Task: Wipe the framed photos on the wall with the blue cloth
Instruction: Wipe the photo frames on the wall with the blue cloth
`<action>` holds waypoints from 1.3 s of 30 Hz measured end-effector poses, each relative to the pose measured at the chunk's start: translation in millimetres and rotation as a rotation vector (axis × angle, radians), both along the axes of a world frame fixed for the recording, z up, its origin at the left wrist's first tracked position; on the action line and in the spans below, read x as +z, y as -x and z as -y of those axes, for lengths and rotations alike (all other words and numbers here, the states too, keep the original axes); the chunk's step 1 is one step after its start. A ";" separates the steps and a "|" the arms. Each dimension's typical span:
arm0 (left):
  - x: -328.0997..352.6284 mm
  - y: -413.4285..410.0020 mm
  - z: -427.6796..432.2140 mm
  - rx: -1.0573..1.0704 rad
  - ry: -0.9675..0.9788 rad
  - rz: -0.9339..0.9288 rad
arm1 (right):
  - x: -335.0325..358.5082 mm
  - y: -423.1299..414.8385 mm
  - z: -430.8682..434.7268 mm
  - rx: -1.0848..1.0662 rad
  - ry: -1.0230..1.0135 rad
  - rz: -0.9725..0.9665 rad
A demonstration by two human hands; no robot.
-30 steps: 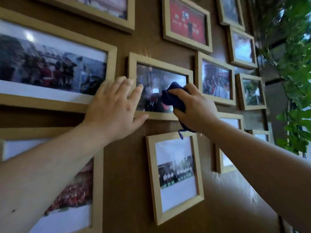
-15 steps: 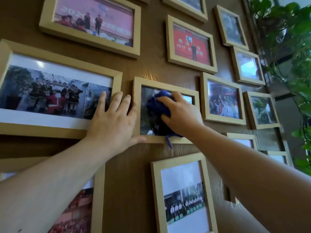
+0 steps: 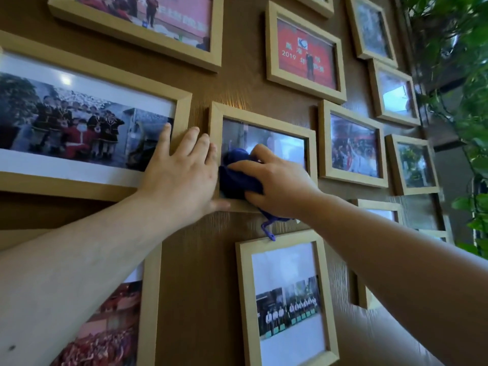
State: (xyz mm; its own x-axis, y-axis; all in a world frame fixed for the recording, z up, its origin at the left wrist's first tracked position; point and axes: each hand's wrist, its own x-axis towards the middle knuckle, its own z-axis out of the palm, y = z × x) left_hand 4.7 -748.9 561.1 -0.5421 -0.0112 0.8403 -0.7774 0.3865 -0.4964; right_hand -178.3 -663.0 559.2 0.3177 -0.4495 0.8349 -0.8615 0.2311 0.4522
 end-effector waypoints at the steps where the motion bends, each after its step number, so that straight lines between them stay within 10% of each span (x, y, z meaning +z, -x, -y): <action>1: -0.5 0.0 0.4 -0.002 0.003 -0.002 | -0.1 3.8 -5.2 -0.015 -0.010 0.003; 10: -1.4 0.5 1.6 0.003 -0.001 -0.013 | -19.6 65.4 -46.4 -0.314 0.063 0.171; 19: 0.0 1.0 2.9 -0.032 -0.036 -0.030 | -15.6 0.6 -13.6 0.058 -0.158 0.164; 27: -3.8 -5.0 2.5 -0.047 -0.024 -0.006 | -31.4 49.0 -57.0 -0.301 -0.058 0.262; 39: 4.9 -123.7 -1.1 -0.014 0.055 -0.065 | 15.5 -97.9 -3.2 0.113 0.178 0.064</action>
